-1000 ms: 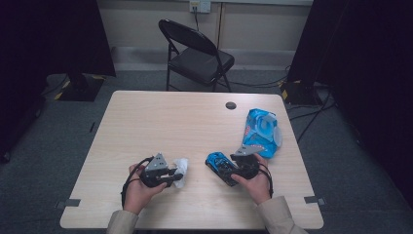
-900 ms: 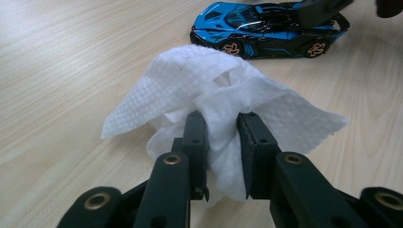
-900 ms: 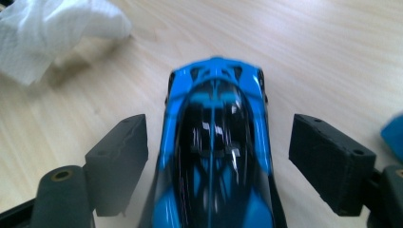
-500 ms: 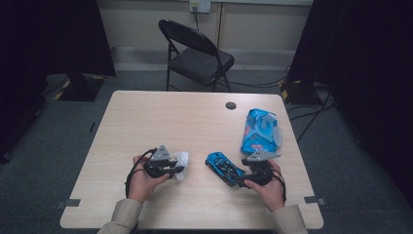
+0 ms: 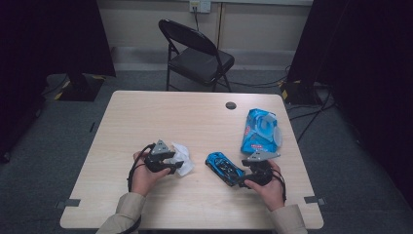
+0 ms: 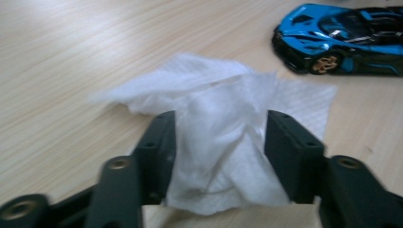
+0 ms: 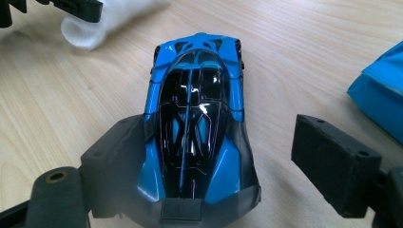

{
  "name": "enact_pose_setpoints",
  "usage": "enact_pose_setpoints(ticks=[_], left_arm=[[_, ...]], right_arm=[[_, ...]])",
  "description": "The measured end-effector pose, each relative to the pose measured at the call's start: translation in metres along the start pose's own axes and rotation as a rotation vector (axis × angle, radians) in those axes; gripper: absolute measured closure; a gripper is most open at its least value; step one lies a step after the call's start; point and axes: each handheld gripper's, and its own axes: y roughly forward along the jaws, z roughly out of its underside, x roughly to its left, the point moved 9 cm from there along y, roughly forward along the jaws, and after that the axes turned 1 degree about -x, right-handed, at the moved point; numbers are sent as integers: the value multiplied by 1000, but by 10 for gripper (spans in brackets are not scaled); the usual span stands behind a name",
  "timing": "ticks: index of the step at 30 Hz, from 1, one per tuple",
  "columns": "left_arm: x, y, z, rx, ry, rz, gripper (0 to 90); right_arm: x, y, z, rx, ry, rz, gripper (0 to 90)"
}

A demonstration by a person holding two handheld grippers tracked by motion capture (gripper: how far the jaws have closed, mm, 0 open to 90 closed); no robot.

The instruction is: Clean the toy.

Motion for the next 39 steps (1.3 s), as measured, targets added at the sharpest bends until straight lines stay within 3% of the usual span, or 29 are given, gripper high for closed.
enact_pose_setpoints(ticks=[1, 4, 9, 16, 19, 27, 32, 39], left_arm=[[0, -2, 1, 1, -12, 0, 362], [2, -7, 2, 13, -14, -24, 276], [0, -15, 2, 8, -20, -21, 220], [-5, -20, -2, 5, -14, -7, 182], [-9, -21, 1, 12, -39, 15, 163], [-9, -33, 8, -1, -55, 24, 159], [-9, -42, 15, 24, -43, 33, 161], [-13, -50, 16, 6, -39, 54, 162]], right_arm=[[1, 1, 0, 0, 0, 2, 186], [2, 1, -1, -2, -4, 0, 182], [3, -2, -1, -8, -3, -14, 171], [-1, -8, 0, -6, -8, -5, 169], [-3, -9, 1, -5, -7, -3, 169], [-5, -15, 4, -2, -4, -7, 166], [-5, -18, 3, -7, -4, -12, 166], [-7, -24, 10, 5, -11, -9, 170]])
